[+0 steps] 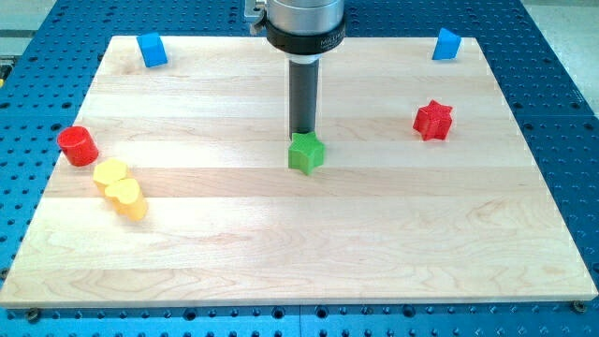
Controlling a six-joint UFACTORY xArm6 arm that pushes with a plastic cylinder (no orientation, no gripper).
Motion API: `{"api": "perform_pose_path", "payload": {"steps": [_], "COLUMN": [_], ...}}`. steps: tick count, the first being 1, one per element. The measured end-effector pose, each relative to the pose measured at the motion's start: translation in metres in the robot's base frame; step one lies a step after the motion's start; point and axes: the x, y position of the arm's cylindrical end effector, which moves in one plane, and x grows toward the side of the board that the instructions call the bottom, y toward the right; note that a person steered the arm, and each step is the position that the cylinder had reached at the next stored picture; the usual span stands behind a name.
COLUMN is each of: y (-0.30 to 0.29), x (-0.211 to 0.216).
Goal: Place the green star at the bottom of the red star
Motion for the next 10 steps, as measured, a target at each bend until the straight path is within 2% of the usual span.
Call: {"api": "perform_pose_path", "payload": {"steps": [1,2,5,6,7,9,10], "y": [-0.064,-0.083,-0.055,0.018,0.05,-0.022,-0.024], "x": [-0.003,0.013,0.024,0.034,0.035,0.035,0.047]}}
